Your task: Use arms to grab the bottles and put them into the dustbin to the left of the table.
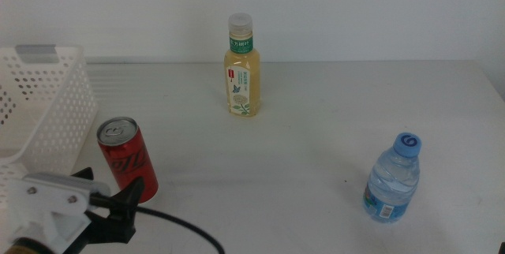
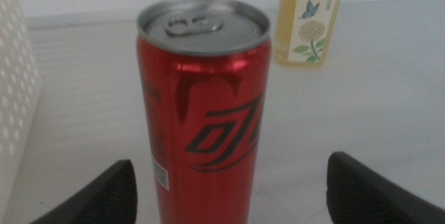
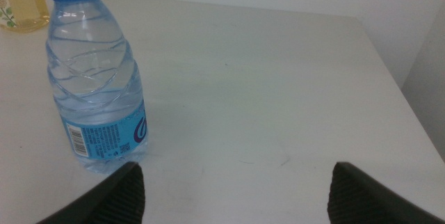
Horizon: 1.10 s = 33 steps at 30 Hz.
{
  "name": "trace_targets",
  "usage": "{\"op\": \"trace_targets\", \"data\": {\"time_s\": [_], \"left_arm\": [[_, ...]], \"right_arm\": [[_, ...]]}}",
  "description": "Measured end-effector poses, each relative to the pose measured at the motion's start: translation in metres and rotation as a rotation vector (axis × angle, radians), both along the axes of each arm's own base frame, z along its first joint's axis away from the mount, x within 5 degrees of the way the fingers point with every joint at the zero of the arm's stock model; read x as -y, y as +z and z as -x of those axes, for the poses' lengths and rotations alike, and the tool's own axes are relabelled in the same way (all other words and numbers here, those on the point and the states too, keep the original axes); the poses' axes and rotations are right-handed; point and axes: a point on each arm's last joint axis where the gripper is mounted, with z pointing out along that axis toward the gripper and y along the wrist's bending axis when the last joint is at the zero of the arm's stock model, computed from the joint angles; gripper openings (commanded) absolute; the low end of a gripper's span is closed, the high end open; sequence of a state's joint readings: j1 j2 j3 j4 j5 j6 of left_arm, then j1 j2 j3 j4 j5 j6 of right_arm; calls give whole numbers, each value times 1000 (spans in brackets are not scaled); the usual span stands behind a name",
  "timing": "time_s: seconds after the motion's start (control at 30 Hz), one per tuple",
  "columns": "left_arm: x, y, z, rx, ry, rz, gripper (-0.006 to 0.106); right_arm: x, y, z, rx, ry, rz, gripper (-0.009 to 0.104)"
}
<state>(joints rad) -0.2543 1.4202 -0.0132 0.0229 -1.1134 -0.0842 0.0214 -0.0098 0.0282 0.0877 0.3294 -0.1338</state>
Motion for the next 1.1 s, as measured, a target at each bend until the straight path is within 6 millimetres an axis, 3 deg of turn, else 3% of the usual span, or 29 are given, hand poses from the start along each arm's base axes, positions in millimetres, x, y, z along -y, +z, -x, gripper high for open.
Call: {"op": "trace_targets", "data": {"time_s": [0.37,1.0,1.1], "left_arm": [[7,-25,-29,-113,14,5,89],[15,-20,-75,-34,56,13,89],[16,-22,-79,-38,57,11,82]], "right_arm": [[0,0,0,0,0,0,96],[0,0,0,0,0,-2,96],[0,0,0,0,0,-2,96]]}}
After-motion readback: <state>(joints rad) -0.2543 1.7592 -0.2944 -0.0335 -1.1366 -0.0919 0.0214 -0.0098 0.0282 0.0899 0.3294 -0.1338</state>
